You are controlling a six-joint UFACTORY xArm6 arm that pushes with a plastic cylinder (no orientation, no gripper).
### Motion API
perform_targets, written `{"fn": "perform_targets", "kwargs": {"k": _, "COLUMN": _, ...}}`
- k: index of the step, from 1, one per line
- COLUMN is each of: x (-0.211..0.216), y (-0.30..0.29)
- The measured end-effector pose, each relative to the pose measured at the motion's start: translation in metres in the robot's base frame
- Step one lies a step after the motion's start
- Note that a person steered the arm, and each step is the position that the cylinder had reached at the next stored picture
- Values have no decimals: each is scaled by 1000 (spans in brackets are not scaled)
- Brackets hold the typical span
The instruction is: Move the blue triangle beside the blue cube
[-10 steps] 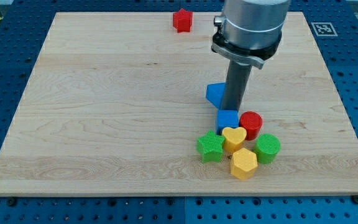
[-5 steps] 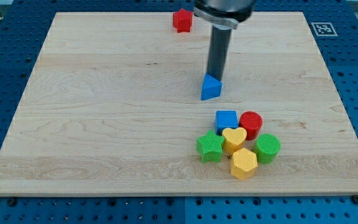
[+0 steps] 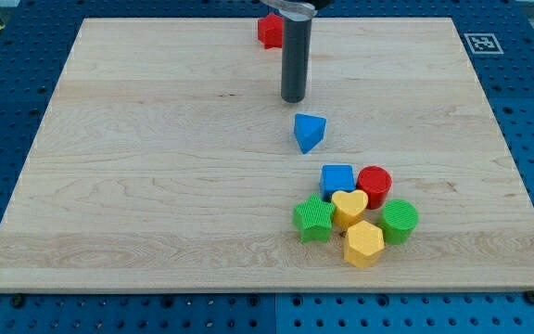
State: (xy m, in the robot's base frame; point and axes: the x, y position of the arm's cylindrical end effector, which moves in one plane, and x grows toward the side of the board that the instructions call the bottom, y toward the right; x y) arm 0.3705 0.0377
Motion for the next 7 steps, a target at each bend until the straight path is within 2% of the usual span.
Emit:
{"fn": "perform_targets", "kwargs": {"k": 2, "x": 43, "y": 19}}
{"fn": "perform_targets", "kwargs": {"k": 3, "x": 47, "y": 21}}
{"fn": "perform_targets", "kwargs": {"k": 4, "x": 49, "y": 17}}
{"fn": "perform_targets", "kwargs": {"k": 6, "x": 107, "y": 4}}
{"fn": "perform_targets", "kwargs": {"k": 7, "x": 108, "y": 1}}
